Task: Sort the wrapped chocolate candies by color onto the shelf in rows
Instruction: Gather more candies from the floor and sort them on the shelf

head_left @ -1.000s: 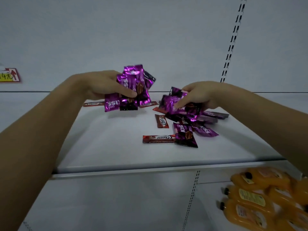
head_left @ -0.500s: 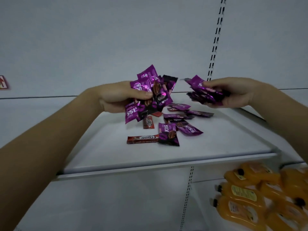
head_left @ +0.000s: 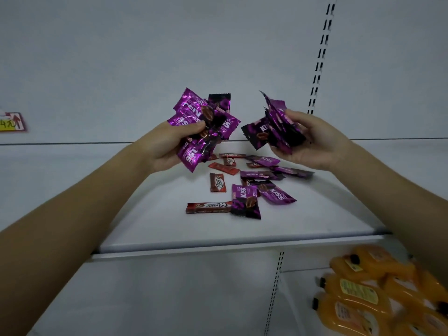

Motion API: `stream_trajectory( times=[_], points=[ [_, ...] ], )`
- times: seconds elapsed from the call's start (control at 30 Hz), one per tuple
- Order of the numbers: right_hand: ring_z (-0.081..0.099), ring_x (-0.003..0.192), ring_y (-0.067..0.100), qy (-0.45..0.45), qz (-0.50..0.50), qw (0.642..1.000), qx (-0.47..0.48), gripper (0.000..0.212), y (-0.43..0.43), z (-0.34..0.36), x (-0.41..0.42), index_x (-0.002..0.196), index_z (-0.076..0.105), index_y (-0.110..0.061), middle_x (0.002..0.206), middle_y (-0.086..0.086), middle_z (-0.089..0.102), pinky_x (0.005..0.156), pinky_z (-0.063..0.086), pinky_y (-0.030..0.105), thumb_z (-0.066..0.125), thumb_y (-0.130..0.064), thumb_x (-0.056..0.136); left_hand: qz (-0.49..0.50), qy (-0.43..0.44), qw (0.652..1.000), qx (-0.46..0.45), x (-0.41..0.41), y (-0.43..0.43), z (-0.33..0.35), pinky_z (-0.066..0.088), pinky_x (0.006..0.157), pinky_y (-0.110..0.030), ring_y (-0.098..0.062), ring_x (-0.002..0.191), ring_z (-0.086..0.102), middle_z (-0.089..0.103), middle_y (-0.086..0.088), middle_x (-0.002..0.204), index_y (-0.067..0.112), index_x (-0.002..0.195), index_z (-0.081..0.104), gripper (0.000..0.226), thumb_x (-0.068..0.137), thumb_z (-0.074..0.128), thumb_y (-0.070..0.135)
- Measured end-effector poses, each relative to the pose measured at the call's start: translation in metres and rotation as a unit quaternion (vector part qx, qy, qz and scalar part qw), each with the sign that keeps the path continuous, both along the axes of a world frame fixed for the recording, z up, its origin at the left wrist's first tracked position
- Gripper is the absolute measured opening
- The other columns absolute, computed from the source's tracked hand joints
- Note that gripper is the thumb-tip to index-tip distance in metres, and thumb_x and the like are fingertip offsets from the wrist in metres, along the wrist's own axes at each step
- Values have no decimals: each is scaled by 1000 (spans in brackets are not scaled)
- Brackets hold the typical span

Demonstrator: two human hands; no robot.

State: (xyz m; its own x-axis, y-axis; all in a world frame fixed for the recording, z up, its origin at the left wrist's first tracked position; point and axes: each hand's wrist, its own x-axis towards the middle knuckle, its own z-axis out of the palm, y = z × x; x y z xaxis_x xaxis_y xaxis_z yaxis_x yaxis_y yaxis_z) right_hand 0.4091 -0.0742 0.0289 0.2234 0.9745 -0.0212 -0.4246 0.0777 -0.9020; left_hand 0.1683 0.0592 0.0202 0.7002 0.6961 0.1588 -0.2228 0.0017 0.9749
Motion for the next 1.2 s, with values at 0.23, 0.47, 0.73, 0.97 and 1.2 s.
stream_trajectory(
  times=[0.23, 0.47, 0.73, 0.97, 1.2],
  points=[
    [66, 90, 22, 16, -4, 999, -40, 14, 6, -10, -23, 98, 62, -8, 96, 11, 67, 62, 60, 40, 66, -13, 86, 262, 45, 964, -10, -11, -26, 7, 57, 54, -28, -16, 75, 68, 68, -6, 93, 11, 105, 59, 16, 90, 61, 5],
    [66, 87, 23, -95, 108, 990, -12, 16, -6, -14, -61, 100, 63, -7, 87, 10, 67, 66, 60, 45, 67, -10, 85, 414, -53, 908, -16, -65, -101, -22, 57, 56, -31, -18, 71, 72, 71, -7, 90, 10, 104, 59, 15, 90, 60, 4],
    [69, 78, 21, -190, 240, 933, 189, 14, -75, -45, -152, 93, 62, -10, 85, 5, 69, 69, 59, 38, 70, -10, 82, 596, 94, 787, 130, -151, -258, -76, 56, 77, -25, -13, 91, 69, 69, -5, 101, 16, 102, 60, 14, 90, 64, 11],
    [65, 95, 13, -363, 317, 848, 220, 49, -108, -178, -254, 120, 52, -12, 107, -2, 65, 84, 55, 34, 74, -28, 79, 735, 301, 607, 27, -232, -396, -204, 52, 86, -39, -18, 93, 64, 67, -3, 101, 12, 110, 60, 24, 87, 65, 19],
    [57, 99, 12, -464, 447, 744, 178, 53, -124, -306, -334, 128, 46, -14, 113, -3, 58, 76, 45, 13, 71, -27, 82, 772, 336, 515, -162, -285, -491, -320, 52, 81, -41, -27, 90, 64, 68, -9, 99, 9, 112, 59, 27, 88, 64, 19]
  ],
)
